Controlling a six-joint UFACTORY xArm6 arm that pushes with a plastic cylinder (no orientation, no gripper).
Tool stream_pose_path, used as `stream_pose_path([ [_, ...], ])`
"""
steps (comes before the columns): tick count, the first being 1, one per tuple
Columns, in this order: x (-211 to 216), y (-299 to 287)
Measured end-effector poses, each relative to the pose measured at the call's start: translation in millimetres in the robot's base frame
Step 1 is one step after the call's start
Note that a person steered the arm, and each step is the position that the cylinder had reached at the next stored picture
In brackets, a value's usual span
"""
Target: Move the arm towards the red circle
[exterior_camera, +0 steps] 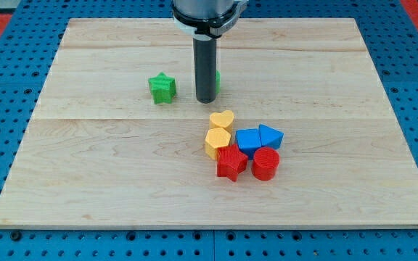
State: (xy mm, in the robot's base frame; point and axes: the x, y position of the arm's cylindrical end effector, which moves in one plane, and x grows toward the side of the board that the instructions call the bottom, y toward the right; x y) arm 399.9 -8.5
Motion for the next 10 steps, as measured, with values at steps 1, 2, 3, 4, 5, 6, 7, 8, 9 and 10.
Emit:
stream_pose_path([
  [1,0.0,0.0],
  [2,25.8,-0.1],
  [3,71.3,-18.9],
  [4,133.0,-24.0],
  [5,166.9,-23.9],
  [6,199.9,51.3],
  [7,189.1,142.6],
  [8,167.4,130.6],
  [9,165.5,76.2],
  [10,170.1,99.9],
])
